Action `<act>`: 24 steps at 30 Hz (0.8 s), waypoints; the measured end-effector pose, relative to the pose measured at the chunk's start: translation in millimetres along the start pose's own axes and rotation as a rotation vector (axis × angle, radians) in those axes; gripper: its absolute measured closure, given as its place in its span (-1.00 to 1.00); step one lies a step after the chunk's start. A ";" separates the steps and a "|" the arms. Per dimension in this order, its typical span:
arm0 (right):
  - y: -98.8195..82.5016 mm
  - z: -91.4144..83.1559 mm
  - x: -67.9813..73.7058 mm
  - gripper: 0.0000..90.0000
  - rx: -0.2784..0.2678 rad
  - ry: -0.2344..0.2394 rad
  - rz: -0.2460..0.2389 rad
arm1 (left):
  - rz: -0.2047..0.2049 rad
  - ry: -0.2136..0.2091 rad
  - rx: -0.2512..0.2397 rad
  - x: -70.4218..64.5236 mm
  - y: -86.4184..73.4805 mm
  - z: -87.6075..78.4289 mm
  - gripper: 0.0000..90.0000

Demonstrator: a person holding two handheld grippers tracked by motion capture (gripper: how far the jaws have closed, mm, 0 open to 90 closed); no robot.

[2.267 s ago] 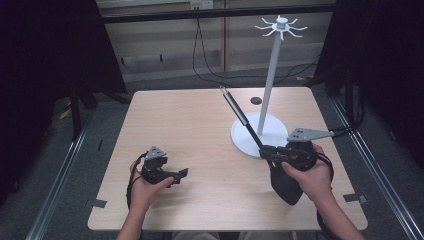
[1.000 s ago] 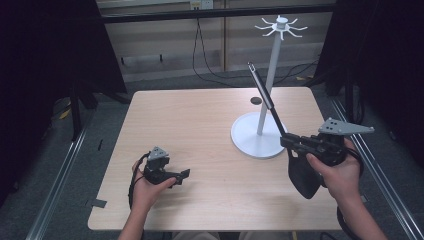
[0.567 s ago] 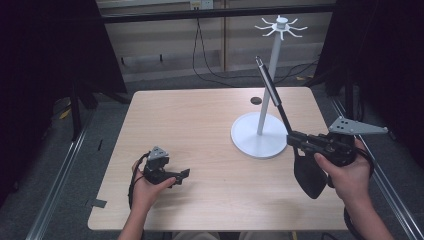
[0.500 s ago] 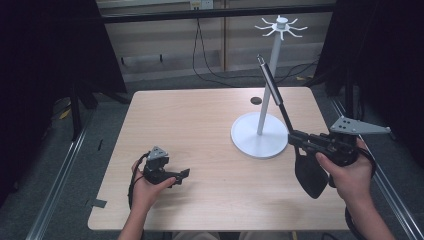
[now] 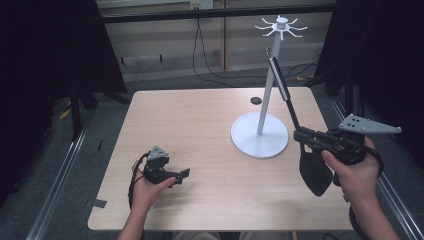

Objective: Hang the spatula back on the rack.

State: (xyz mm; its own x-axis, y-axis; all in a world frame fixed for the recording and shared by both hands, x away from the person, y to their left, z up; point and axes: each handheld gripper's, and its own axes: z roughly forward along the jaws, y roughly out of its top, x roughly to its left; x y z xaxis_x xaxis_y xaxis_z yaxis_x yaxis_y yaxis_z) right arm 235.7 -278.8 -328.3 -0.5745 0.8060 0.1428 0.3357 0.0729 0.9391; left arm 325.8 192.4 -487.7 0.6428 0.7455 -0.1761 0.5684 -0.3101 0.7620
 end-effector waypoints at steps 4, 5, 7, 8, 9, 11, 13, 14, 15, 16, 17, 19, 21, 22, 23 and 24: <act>2.7 -0.8 -0.6 0.69 -0.012 -0.006 -0.005 | -0.001 -0.003 -0.002 -0.2 0.2 -0.1 -0.95; 3.4 -1.4 -0.8 0.69 -0.014 -0.010 -0.003 | 0.000 -0.002 -0.003 0.0 0.4 -0.4 -0.95; 4.2 -2.2 -1.3 0.69 -0.023 -0.008 -0.004 | 0.001 0.003 -0.005 0.4 0.4 -0.9 -0.95; 4.5 -2.7 -1.3 0.69 -0.023 -0.008 -0.003 | 0.000 0.003 -0.004 0.6 0.4 -0.9 -0.95; 4.6 -3.1 -1.3 0.69 -0.023 -0.006 -0.003 | -0.003 0.002 -0.003 0.5 0.2 -0.9 -0.95; 4.6 -4.3 -0.8 0.69 -0.023 -0.008 -0.005 | 0.003 0.004 0.001 0.9 0.1 -0.8 -0.95; 4.5 -5.8 -0.8 0.69 -0.031 -0.012 0.001 | 0.003 0.000 0.002 0.5 0.1 -0.5 -0.95; 4.9 -6.7 -1.3 0.69 -0.033 -0.013 -0.004 | -0.001 0.000 -0.002 0.1 0.2 -0.2 -0.95; 5.2 -7.8 -1.8 0.69 -0.037 -0.014 -0.001 | 0.001 0.000 -0.001 0.0 0.3 -0.2 -0.95; 5.6 -9.2 -2.2 0.69 -0.043 -0.018 -0.001 | 0.002 -0.001 -0.002 -0.1 0.3 -0.3 -0.95; 6.3 -10.4 -2.4 0.69 -0.045 -0.015 -0.001 | 0.003 0.001 -0.002 0.0 0.4 -0.4 -0.95; 7.5 -13.5 -1.9 0.69 -0.049 -0.023 0.000 | 0.006 0.000 0.001 0.4 0.5 -0.7 -0.95; 8.5 -15.7 -1.9 0.69 -0.052 -0.026 -0.007 | 0.006 0.002 0.002 0.6 0.5 -0.6 -0.95; 8.9 -16.4 -2.2 0.69 -0.054 -0.024 -0.007 | 0.004 0.001 0.003 0.5 0.4 -0.5 -0.95; 8.9 -17.2 -2.0 0.69 -0.054 -0.028 0.002 | 0.000 0.001 0.000 0.1 0.3 -0.1 -0.95; 8.8 -17.5 -2.4 0.69 -0.054 -0.034 0.000 | 0.001 0.002 0.000 0.0 0.4 -0.1 -0.95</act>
State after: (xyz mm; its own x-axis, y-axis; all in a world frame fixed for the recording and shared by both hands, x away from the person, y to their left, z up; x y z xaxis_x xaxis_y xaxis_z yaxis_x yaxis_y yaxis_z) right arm 227.0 -290.4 -315.0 -0.5488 0.8254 0.1327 0.2945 0.0423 0.9547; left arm 326.0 192.3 -487.3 0.6425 0.7462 -0.1743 0.5677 -0.3106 0.7624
